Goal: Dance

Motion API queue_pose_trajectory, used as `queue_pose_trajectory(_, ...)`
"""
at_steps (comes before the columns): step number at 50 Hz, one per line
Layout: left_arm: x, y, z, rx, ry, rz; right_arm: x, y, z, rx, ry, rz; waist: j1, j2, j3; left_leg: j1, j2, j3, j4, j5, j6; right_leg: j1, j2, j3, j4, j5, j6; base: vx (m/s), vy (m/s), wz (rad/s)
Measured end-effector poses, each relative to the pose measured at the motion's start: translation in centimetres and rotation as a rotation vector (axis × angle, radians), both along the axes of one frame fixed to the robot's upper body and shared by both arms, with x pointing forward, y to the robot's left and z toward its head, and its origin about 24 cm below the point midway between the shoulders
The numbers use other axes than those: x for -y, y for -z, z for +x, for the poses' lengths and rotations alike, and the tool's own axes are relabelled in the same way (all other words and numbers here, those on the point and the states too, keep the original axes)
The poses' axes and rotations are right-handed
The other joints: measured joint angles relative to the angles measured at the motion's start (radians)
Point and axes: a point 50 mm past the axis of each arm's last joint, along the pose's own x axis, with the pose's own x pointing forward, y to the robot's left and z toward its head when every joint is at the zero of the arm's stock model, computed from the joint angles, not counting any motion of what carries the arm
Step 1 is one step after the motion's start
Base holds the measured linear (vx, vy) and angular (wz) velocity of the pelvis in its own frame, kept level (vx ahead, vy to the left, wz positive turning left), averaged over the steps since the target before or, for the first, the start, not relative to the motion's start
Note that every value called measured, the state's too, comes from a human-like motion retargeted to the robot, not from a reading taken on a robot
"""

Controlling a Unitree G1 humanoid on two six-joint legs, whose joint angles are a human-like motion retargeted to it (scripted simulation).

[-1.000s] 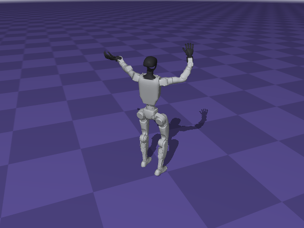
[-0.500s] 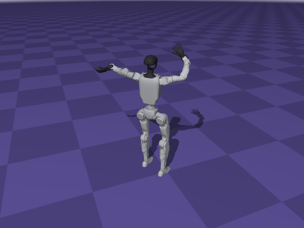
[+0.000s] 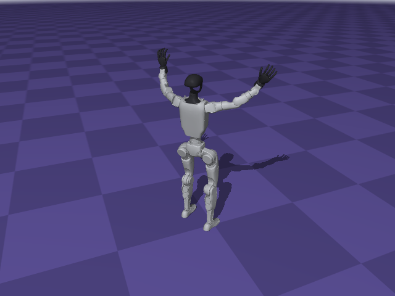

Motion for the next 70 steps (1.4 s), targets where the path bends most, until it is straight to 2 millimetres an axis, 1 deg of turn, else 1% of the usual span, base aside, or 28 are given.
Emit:
queue_pose_trajectory(3,5.2,-1.3,0.4,-0.095,-0.117,0.415,3.9,2.8,-2.8,0.13,-0.179,0.239,-0.004,-0.003,0.007,-0.025,0.007,-0.013,0.066,-0.038,-0.003,0.021,0.008,0.003,-0.034,0.016,-0.008,0.07,-0.04,-0.07)
queue_pose_trajectory(5,9.0,-1.2,0.1,-0.1,-0.197,0.733,6.4,6.0,-4.6,0.316,-0.328,0.422,-0.014,-0.003,0.009,-0.058,0.011,-0.03,0.139,-0.078,-0.009,0.034,0.011,-0.013,-0.055,0.021,-0.015,0.03,-0.01,-0.04)
queue_pose_trajectory(7,12.0,-0.5,-0.5,-0.081,-0.217,0.972,7.7,9.4,-4.7,0.541,-0.479,0.588,-0.039,0.0,0.013,-0.095,0.013,-0.049,0.215,-0.119,-0.017,0.039,0.014,-0.021,-0.067,0.022,-0.019,-0.01,-0.01,0.1)
queue_pose_trajectory(10,15.7,1.6,-1.7,-0.067,-0.184,1.27,8.4,14.8,-3.3,0.946,-0.698,0.734,-0.085,0.007,0.025,-0.164,0.005,-0.098,0.347,-0.182,-0.029,0.036,0.015,-0.025,-0.071,0.012,-0.014,-0.07,0.02,0.33)
queue_pose_trajectory(14,18.6,3.7,-3.3,-0.002,-0.14,1.504,8.7,20.8,-3.4,1.32,-0.756,0.82,-0.11,0.013,0.041,-0.23,0.006,-0.134,0.462,-0.235,-0.043,0.027,0.016,-0.027,-0.066,-0.011,0.011,-0.12,0.1,0.19)
queue_pose_trajectory(15,19.0,3.8,-3.9,0.033,-0.144,1.541,8.6,22.0,-3.5,1.377,-0.735,0.852,-0.109,0.015,0.043,-0.238,0.008,-0.137,0.471,-0.241,-0.042,0.026,0.018,-0.031,-0.066,-0.015,0.016,-0.09,0.1,-0.05)
queue_pose_trajectory(17,18.4,3.0,-4.4,0.115,-0.146,1.492,8.6,23.2,-4.0,1.383,-0.674,0.882,-0.091,0.008,0.044,-0.228,0.014,-0.128,0.449,-0.233,-0.041,0.022,0.021,-0.02,-0.065,-0.012,0.019,-0.05,0.06,-0.24)
queue_pose_trajectory(20,14.8,0.7,-3.9,0.149,-0.198,1.203,8.6,22.2,-4.8,1.276,-0.598,0.806,-0.033,-0.022,0.041,-0.182,0.006,-0.102,0.358,-0.184,-0.037,0.018,0.012,-0.003,-0.063,0.002,0.018,0.0,-0.02,-0.51)
queue_pose_trajectory(23,7.5,-1.2,-3.6,0.219,-0.217,0.63,7.7,16.6,-4.3,1.036,-0.575,0.572,0.033,-0.028,0.042,-0.104,0.007,-0.037,0.209,-0.108,-0.031,0.005,0.002,0.011,-0.046,0.009,-0.002,-0.06,-0.05,-0.53)
queue_pose_trajectory(25,1.8,-0.9,-4.3,0.291,-0.231,0.223,5.9,11.7,-3.3,0.765,-0.589,0.352,0.056,-0.023,0.044,-0.047,0.011,0.008,0.104,-0.056,-0.03,-0.011,-0.007,0.026,-0.019,0.007,0.001,-0.11,0.0,-0.24)
queue_pose_trajectory(27,-4.0,0.8,-5.9,0.422,-0.22,-0.214,3.2,6.7,-2.1,0.431,-0.613,0.11,0.063,-0.007,0.046,0.002,0.009,0.037,0.012,-0.01,-0.03,-0.032,-0.015,0.037,0.021,-0.003,0.011,-0.11,0.06,-0.01)
queue_pose_trajectory(29,-8.5,4.0,-7.4,0.566,-0.155,-0.62,0.0,3.0,-0.8,0.091,-0.604,-0.11,0.077,0.011,0.048,0.039,0.003,0.06,-0.058,0.028,-0.026,-0.054,-0.02,0.044,0.072,-0.022,0.018,-0.07,0.12,-0.1)
queue_pose_trajectory(32,-13.4,10.9,-10.0,0.787,0.001,-1.124,-5.4,0.2,1.8,-0.342,-0.481,-0.385,0.106,0.036,0.045,0.077,-0.011,0.095,-0.13,0.071,-0.022,-0.106,-0.021,0.069,0.182,-0.06,0.033,0.02,0.17,-0.33)
queue_pose_trajectory(35,-15.6,18.7,-12.9,1.072,0.119,-1.442,-10.6,0.0,4.1,-0.651,-0.299,-0.668,0.15,0.054,0.036,0.094,-0.02,0.145,-0.17,0.093,-0.017,-0.174,-0.01,0.111,0.315,-0.11,0.049,0.06,0.11,-0.58)
queue_pose_trajectory(38,-15.2,25.2,-14.0,1.402,0.207,-1.587,-14.8,1.1,5.4,-0.765,-0.159,-0.913,0.206,0.038,0.047,0.107,-0.057,0.157,-0.179,0.086,-0.015,-0.236,-0.021,0.142,0.452,-0.15,0.056,0.05,0.03,-0.56)
queue_pose_trajectory(41,-14.1,29.9,-13.7,1.6,0.28,-1.646,-19.0,2.8,5.4,-0.814,-0.04,-1.287,0.267,-0.004,0.098,0.121,-0.113,0.121,-0.174,0.069,-0.028,-0.293,-0.055,0.167,0.595,-0.171,0.055,-0.08,-0.06,-0.29)
queue_pose_trajectory(43,-13.5,30.8,-12.5,1.655,0.322,-1.707,-21.0,3.6,4.8,-0.791,0.016,-1.481,0.285,-0.041,0.143,0.13,-0.141,0.111,-0.173,0.058,-0.037,-0.32,-0.076,0.168,0.658,-0.181,0.05,-0.18,-0.23,0.18)
queue_pose_trajectory(45,-13.5,29.9,-11.4,1.628,0.371,-1.712,-21.7,4.0,4.5,-0.752,0.049,-1.573,0.282,-0.062,0.166,0.136,-0.149,0.086,-0.171,0.048,-0.046,-0.318,-0.083,0.156,0.666,-0.194,0.048,-0.1,-0.22,0.44)
queue_pose_trajectory(48,-14.1,26.3,-10.4,1.508,0.434,-1.637,-20.9,2.5,4.0,-0.636,0.101,-1.511,0.25,-0.043,0.147,0.134,-0.11,0.081,-0.173,0.032,-0.063,-0.273,-0.052,0.13,0.571,-0.189,0.034,0.03,-0.16,0.26)
queue_pose_trajectory(50,-14.6,22.0,-10.2,1.396,0.465,-1.5,-19.0,0.8,3.7,-0.526,0.148,-1.354,0.221,-0.028,0.116,0.122,-0.064,0.103,-0.168,0.015,-0.057,-0.235,-0.025,0.115,0.469,-0.152,0.026,0.13,-0.12,-0.01)
queue_pose_trajectory(52,-14.2,16.8,-9.2,1.21,0.481,-1.317,-15.8,-0.6,3.4,-0.432,0.183,-1.129,0.17,-0.02,0.085,0.096,-0.03,0.105,-0.139,-0.002,-0.028,-0.184,-0.013,0.095,0.349,-0.104,0.024,0.14,-0.09,0.43)
queue_pose_trajectory(55,-11.2,8.7,-6.4,0.815,0.49,-0.982,-9.9,-1.3,2.4,-0.305,0.187,-0.731,0.085,-0.031,0.042,0.027,0.009,0.086,-0.047,-0.045,0.005,-0.103,-0.033,0.029,0.164,-0.037,0.028,0.1,-0.07,0.88)
queue_pose_trajectory(57,-7.8,3.8,-4.5,0.528,0.484,-0.712,-5.6,-1.0,1.1,-0.231,0.142,-0.444,0.014,-0.041,0.019,-0.04,0.029,0.064,0.037,-0.074,0.027,-0.065,-0.041,-0.021,0.073,-0.002,0.039,0.03,-0.11,1.26)
queue_pose_trajectory(60,-1.6,-1.1,-2.4,0.158,0.364,-0.284,0.1,0.6,-1.6,-0.084,0.013,-0.043,-0.069,-0.034,0.004,-0.123,0.056,0.041,0.15,-0.097,0.044,-0.026,-0.018,-0.082,-0.02,0.039,0.038,0.03,-0.09,0.91)
queue_pose_trajectory(63,4.7,-3.2,-2.0,-0.074,0.114,0.175,4.1,3.6,-3.2,0.047,-0.172,0.245,-0.076,-0.012,0.009,-0.177,0.091,-0.007,0.268,-0.149,-0.009,-0.006,0.017,-0.086,-0.062,0.058,0.026,0.08,-0.01,-0.28)
queue_pose_trajectory(65,8.8,-3.4,-2.3,-0.148,-0.052,0.499,5.8,5.8,-4.2,0.191,-0.301,0.357,-0.062,0.02,0.017,-0.202,0.134,-0.022,0.345,-0.196,-0.054,-0.005,0.053,-0.053,-0.066,0.051,0.026,0.08,0.05,-0.8)
queue_pose_trajectory(68,14.3,-1.8,-3.6,-0.09,-0.169,0.925,8.2,10.6,-6.7,0.535,-0.405,0.533,-0.063,0.056,0.043,-0.234,0.166,-0.068,0.46,-0.252,-0.097,-0.007,0.088,0.024,-0.047,0.029,0.039,0.04,0.03,-0.33)
queue_pose_trajectory(70,17.1,0.6,-3.8,-0.043,-0.172,1.18,9.2,14.6,-8.0,0.793,-0.459,0.658,-0.084,0.068,0.05,-0.262,0.158,-0.109,0.515,-0.269,-0.118,-0.01,0.093,0.032,-0.04,0.019,0.049,-0.02,0.03,0.13)
